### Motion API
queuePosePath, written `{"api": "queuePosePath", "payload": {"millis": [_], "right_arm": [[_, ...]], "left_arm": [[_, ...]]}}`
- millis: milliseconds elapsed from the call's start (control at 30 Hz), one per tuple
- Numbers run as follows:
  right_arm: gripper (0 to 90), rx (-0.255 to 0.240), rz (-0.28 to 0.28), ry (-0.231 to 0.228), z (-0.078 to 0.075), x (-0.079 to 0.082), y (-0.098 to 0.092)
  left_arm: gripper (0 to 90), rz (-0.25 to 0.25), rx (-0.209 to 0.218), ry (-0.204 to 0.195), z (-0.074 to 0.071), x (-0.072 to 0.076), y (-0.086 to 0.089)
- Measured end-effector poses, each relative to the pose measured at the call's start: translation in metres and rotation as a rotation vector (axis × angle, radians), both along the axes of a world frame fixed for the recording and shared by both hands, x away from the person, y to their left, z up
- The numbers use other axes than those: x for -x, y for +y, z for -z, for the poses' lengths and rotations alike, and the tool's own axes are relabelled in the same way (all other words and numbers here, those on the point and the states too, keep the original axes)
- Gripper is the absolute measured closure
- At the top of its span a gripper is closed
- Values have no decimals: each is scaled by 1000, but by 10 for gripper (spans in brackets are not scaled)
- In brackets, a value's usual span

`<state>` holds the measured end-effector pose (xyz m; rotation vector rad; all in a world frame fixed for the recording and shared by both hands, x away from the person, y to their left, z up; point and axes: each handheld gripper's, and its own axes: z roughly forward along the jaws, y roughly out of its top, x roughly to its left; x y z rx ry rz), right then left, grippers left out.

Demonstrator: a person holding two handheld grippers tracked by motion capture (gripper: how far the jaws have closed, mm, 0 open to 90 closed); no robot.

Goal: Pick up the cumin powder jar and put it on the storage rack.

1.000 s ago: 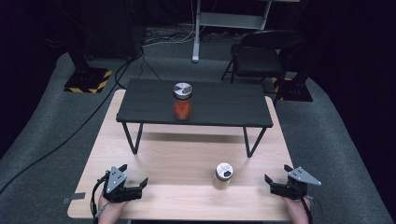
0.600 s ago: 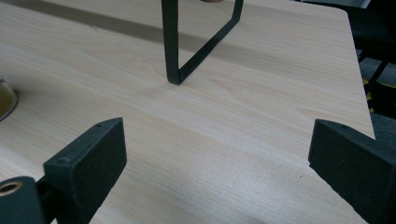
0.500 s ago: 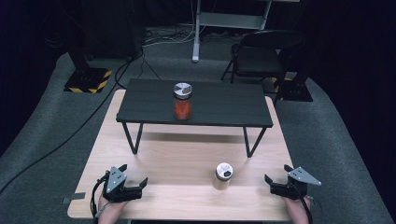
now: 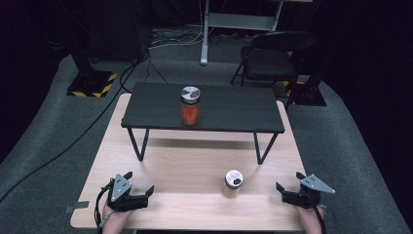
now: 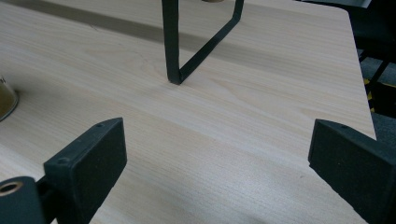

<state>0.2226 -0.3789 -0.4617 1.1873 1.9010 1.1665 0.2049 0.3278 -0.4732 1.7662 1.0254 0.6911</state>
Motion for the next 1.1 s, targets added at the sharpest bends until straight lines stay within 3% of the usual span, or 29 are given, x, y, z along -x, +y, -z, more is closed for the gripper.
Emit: {"api": "queuePosePath", "payload": {"millis": [533,1100], "right_arm": [[37,-5,-12,-6,1,0,-2],[13,-39,-88,-45,7,0,-6]], "left_arm": [[39,-2,2,2,0,0,0],[39,-2,6,4,0,-1,1]]}}
